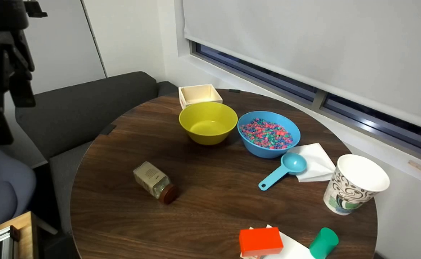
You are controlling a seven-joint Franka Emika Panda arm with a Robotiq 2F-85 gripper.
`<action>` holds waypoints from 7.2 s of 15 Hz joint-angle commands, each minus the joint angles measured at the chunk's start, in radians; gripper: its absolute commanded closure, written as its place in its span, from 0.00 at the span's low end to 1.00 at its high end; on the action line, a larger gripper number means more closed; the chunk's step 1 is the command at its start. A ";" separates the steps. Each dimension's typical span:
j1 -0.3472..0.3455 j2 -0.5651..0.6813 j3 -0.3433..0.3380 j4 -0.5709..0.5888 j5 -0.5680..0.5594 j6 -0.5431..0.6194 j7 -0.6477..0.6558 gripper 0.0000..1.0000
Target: Pick up the spice bottle
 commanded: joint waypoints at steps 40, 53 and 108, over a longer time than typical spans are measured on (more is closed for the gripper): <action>-0.173 0.197 -0.114 -0.125 0.200 0.489 0.236 0.00; -0.175 0.369 -0.156 -0.218 0.404 0.752 0.403 0.00; -0.131 0.515 -0.114 -0.006 0.145 0.675 0.478 0.75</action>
